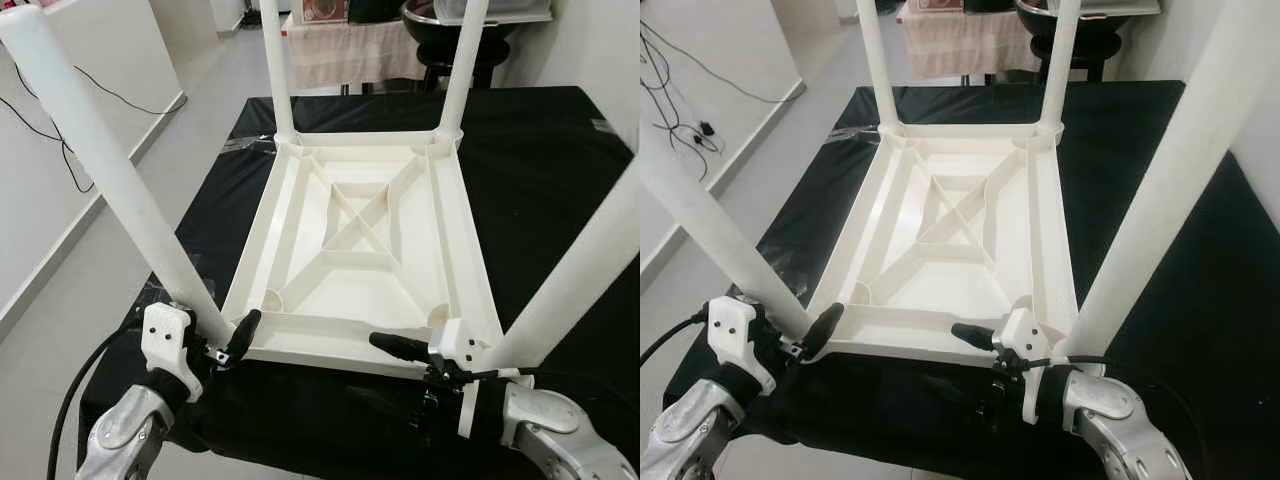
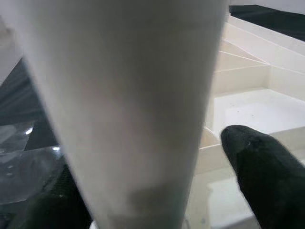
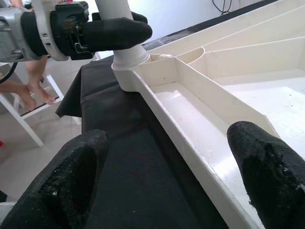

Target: Building children table

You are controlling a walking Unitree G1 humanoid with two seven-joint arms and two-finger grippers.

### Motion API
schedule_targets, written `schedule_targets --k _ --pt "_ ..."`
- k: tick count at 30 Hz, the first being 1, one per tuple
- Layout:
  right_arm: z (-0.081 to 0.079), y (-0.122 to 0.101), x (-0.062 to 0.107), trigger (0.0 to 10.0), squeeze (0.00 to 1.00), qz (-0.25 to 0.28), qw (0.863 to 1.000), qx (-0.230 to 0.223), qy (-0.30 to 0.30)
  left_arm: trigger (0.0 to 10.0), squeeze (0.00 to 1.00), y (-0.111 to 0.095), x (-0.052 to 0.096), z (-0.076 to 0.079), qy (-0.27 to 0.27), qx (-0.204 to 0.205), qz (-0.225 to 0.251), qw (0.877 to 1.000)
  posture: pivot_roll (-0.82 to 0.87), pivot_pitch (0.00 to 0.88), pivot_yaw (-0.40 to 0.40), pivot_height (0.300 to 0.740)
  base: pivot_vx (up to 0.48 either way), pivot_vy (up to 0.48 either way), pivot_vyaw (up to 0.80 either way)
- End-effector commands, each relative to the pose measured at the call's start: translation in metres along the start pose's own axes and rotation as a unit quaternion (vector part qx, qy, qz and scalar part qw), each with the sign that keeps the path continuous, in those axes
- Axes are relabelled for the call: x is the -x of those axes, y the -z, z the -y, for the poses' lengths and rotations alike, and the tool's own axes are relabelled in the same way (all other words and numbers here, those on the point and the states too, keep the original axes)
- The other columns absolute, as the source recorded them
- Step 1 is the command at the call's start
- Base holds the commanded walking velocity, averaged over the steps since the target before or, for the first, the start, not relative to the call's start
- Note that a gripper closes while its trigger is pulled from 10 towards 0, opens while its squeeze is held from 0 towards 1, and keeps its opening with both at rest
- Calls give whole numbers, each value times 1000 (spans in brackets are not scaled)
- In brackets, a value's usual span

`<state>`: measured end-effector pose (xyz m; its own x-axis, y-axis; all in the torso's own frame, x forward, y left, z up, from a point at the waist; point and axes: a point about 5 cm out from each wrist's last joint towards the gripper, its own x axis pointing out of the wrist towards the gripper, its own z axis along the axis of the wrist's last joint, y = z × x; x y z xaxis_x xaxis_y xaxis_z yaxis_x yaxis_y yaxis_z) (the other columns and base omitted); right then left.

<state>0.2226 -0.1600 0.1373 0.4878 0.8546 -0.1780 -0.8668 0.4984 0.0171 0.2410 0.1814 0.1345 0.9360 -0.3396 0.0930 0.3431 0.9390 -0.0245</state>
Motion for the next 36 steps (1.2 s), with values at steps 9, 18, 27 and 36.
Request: schedule_targets --k 9,18,27,36 --pt "-29 -14 35 10000 0 -4 998 -27 -48 0 0 3 4 -7 -10 -7 -1 1000 -125 136 81 740 0 0 0" --pt "-56 -8 82 10000 0 -84 991 -65 -78 0 0 3 3 -11 -11 -10 0 1000 -152 138 96 740 0 0 0" --pt "-52 -29 146 10000 0 -172 984 -45 12 0 0 2 0 -13 -11 -11 1 1000 -174 139 106 740 0 0 0" --pt "-7 -92 152 10000 0 -2 984 81 157 10000 0 1 -4 -12 -8 -13 6 1000 -169 132 108 740 0 0 0"
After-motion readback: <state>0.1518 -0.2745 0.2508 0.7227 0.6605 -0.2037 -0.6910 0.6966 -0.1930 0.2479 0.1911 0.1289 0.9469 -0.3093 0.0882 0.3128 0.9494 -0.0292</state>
